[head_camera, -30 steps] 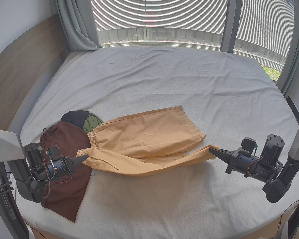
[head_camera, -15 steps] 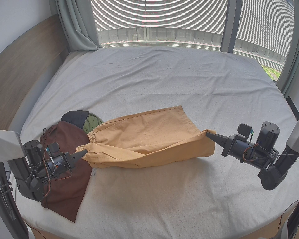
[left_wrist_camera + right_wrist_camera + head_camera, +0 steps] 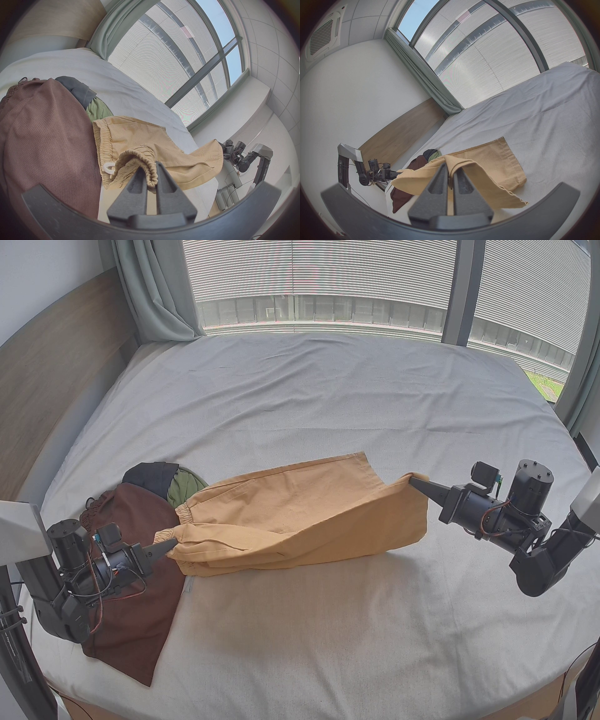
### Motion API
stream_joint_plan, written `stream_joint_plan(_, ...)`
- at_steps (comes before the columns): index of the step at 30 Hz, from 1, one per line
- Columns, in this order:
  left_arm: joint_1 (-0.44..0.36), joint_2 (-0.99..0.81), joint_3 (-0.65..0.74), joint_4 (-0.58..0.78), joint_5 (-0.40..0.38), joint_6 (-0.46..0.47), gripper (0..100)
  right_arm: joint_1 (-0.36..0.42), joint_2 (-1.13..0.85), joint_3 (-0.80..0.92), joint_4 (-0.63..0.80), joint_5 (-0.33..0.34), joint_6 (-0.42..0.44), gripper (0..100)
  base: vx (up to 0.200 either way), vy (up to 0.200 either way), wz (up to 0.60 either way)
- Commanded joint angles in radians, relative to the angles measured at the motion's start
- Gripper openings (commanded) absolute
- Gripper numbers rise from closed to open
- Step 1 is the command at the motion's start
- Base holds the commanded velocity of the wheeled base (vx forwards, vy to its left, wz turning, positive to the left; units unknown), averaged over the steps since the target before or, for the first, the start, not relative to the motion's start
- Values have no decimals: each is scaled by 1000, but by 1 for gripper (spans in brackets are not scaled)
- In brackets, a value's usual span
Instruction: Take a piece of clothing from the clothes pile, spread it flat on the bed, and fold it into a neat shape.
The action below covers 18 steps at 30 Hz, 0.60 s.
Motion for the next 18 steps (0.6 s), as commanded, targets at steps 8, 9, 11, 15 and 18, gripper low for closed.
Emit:
stream_joint_plan(8, -19, 9, -64, 0, 79, -82, 0, -28, 85, -197, 103, 0, 3, 0, 0, 0, 0)
stream_joint_plan(9, -20, 9, -71, 0, 88, -96, 0, -28, 91, -210, 107, 0, 3, 0, 0, 0, 0)
stream_joint_plan(11, -23, 9, -77, 0, 104, -114, 0, -28, 104, -236, 109, 0, 15, 0, 0, 0, 0)
stream_joint_plan(15, -25, 16, -80, 0, 107, -119, 0, -28, 136, -292, 119, 0, 50, 0, 0, 0, 0)
stream_joint_plan(18, -31, 23, -83, 0, 107, -119, 0, -28, 162, -338, 138, 0, 52, 0, 0, 0, 0)
